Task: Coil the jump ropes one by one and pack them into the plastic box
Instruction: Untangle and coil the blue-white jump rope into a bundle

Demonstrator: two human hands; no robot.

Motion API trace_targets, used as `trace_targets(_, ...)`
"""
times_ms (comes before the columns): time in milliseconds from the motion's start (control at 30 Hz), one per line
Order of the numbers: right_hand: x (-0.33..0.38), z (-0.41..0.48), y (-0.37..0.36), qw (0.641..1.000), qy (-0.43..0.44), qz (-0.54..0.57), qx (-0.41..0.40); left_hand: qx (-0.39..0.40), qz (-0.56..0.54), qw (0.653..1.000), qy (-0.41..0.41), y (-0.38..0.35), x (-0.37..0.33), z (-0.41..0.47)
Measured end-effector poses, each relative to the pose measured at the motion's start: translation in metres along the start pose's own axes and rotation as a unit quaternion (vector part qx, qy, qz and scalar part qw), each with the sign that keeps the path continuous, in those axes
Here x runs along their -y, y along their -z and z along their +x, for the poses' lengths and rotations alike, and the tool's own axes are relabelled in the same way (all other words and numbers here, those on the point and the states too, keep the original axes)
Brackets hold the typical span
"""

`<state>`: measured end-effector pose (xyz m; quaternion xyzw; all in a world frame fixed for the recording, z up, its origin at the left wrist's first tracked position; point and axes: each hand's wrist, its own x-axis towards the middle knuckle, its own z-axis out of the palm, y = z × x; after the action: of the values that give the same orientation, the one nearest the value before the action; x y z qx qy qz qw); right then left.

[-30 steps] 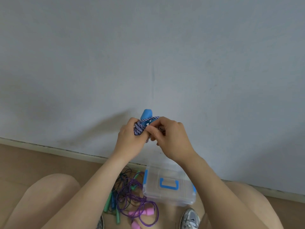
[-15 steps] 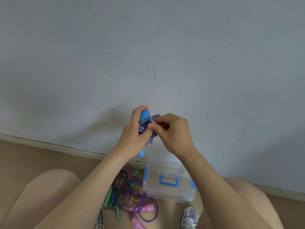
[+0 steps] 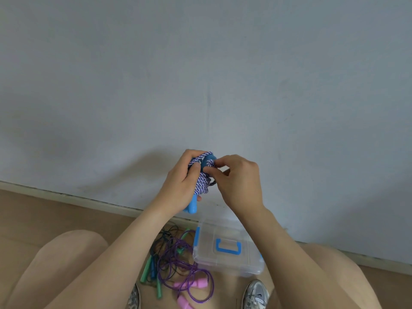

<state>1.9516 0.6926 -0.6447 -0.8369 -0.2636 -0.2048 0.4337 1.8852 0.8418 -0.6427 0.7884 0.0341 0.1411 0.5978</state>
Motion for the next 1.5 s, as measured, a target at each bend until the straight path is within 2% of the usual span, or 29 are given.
trace_targets(200, 0.008, -0.005, -0.009, 0.988, 0.126, -0.094, -0.006, -0.003, -0.001, 1.0, 0.006, 0.003, -0.005, -0.001)
trace_targets(400, 0.012, -0.008, -0.012, 0.975, 0.141, -0.172, 0.003, 0.006, -0.022, 1.0, 0.02, 0.003, -0.006, 0.0)
trace_targets(500, 0.015, -0.003, -0.01, 0.989, 0.077, -0.121, 0.022, 0.011, -0.021, 0.999, 0.024, 0.003, -0.003, 0.0)
trace_targets(567, 0.017, -0.001, -0.002, 0.998, 0.02, -0.039, 0.046, 0.002, -0.012, 1.0, 0.009, 0.004, -0.005, 0.0)
trace_targets(700, 0.024, -0.005, 0.012, 0.995, -0.022, 0.053, 0.078, -0.013, -0.005, 1.0, 0.0, 0.008, -0.005, 0.003)
trace_targets(933, 0.016, -0.004, 0.014, 0.993, -0.075, 0.03, 0.086, 0.033, 0.133, 0.987, -0.079, 0.006, 0.001, 0.005)
trace_targets(1067, 0.017, -0.006, 0.008, 0.996, -0.068, 0.015, 0.055, -0.004, 0.137, 0.985, -0.101, 0.0, -0.001, 0.004)
trace_targets(1200, 0.019, -0.006, 0.007, 0.994, -0.096, 0.047, 0.019, 0.001, 0.146, 0.983, -0.108, 0.0, -0.004, 0.002)
trace_targets(1367, 0.024, -0.004, 0.013, 0.981, -0.141, 0.119, 0.067, -0.013, 0.133, 0.983, -0.129, 0.003, -0.007, 0.002)
trace_targets(1500, 0.02, -0.005, 0.008, 0.98, -0.121, 0.121, 0.099, 0.013, 0.128, 0.983, -0.13, 0.005, 0.002, 0.0)
